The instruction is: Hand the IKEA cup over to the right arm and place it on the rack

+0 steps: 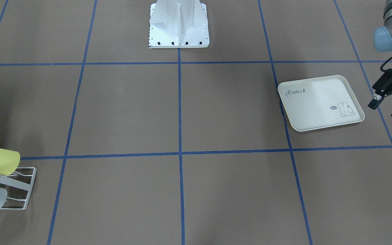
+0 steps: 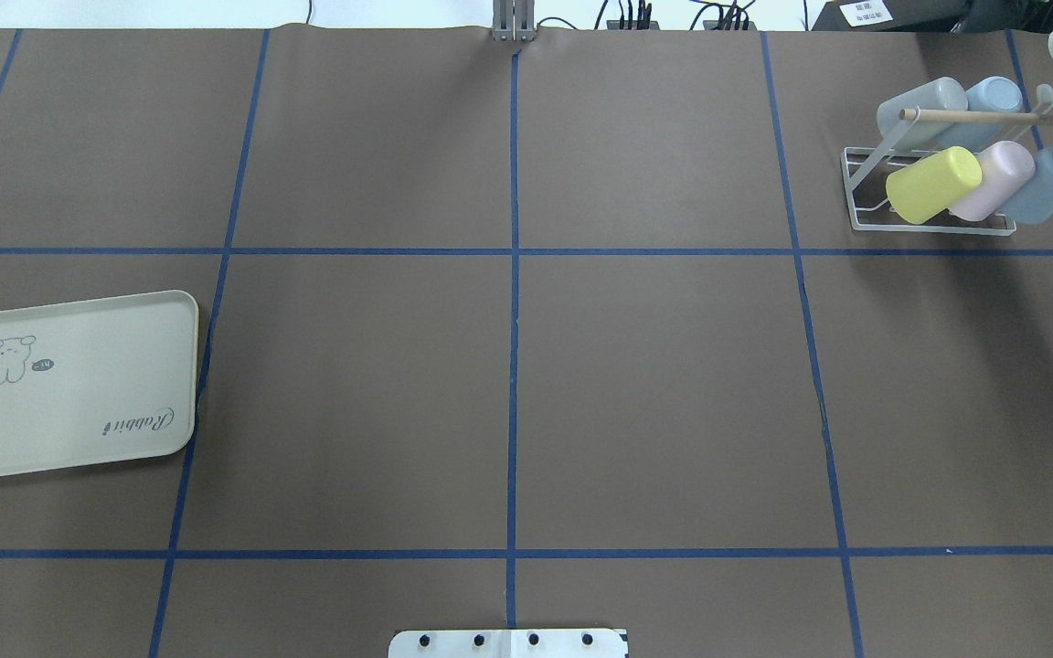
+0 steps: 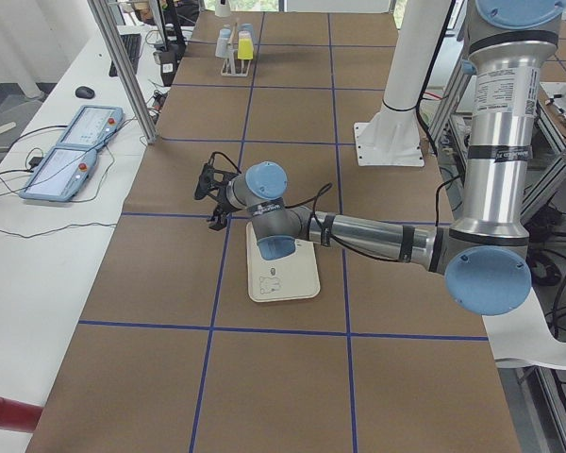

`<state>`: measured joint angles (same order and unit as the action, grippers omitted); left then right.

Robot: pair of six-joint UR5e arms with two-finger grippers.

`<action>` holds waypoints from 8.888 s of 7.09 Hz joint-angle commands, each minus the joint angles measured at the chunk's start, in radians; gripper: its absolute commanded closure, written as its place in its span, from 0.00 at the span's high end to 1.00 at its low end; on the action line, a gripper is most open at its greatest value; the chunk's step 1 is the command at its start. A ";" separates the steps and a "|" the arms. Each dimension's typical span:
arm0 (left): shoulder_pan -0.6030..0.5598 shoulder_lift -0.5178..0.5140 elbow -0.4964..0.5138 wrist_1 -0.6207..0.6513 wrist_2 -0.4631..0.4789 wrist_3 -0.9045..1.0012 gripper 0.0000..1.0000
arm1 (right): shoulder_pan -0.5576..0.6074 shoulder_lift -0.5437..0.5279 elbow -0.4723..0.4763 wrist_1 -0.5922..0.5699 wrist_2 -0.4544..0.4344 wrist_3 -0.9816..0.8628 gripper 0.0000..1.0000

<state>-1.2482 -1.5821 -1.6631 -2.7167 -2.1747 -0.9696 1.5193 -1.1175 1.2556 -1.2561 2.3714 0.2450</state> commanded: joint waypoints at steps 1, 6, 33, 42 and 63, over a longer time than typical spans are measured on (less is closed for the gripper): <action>0.003 0.010 -0.004 0.000 0.004 0.000 1.00 | -0.002 0.004 -0.034 -0.002 0.029 -0.003 0.19; 0.006 0.016 -0.004 -0.001 0.009 0.000 1.00 | -0.034 0.007 -0.085 0.001 0.020 -0.009 0.19; -0.316 0.079 -0.120 1.028 -0.281 0.802 1.00 | 0.050 -0.462 0.559 -0.401 -0.047 -0.245 1.00; -0.312 0.157 -0.265 1.166 -0.157 0.865 1.00 | 0.044 -0.462 0.567 -0.482 -0.070 -0.231 1.00; -0.312 0.162 -0.267 1.167 -0.160 0.861 1.00 | 0.044 -0.459 0.553 -0.476 -0.067 -0.230 1.00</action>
<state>-1.5605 -1.4205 -1.9300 -1.5493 -2.3345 -0.1089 1.5626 -1.5770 1.8080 -1.7319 2.3032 0.0153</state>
